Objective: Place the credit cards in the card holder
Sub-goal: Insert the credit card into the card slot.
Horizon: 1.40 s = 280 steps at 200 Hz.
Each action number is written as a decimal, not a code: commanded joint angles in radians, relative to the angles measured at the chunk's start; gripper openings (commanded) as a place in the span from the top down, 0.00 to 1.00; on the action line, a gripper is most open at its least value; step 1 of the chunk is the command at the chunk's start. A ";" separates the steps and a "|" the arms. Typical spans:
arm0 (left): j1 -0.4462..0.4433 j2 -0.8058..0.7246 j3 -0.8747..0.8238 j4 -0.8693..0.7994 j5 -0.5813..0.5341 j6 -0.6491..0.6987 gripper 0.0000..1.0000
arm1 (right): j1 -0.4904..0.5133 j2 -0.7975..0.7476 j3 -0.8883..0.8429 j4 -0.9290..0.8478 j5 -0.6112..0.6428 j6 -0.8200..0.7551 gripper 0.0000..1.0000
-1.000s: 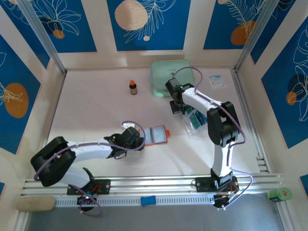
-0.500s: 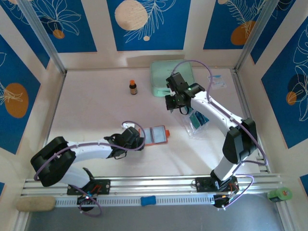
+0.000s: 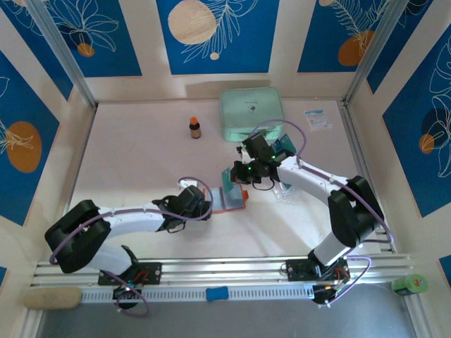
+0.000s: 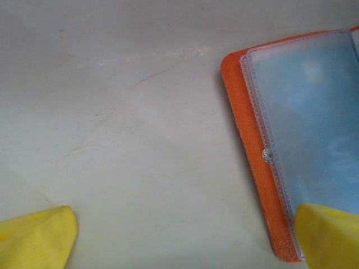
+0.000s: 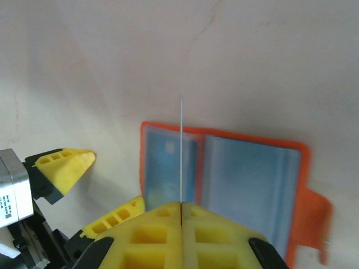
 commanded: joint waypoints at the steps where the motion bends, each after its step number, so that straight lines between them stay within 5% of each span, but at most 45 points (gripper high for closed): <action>1: -0.001 -0.015 0.016 -0.046 0.005 0.002 0.00 | 0.026 0.037 -0.024 0.098 -0.070 0.071 1.00; 143: 0.008 -0.076 0.067 -0.072 -0.002 0.008 0.00 | 0.059 0.136 -0.058 0.136 -0.057 0.082 1.00; 280: 0.013 0.036 0.028 -0.027 0.001 -0.003 0.00 | 0.011 0.040 -0.070 0.142 -0.070 0.089 1.00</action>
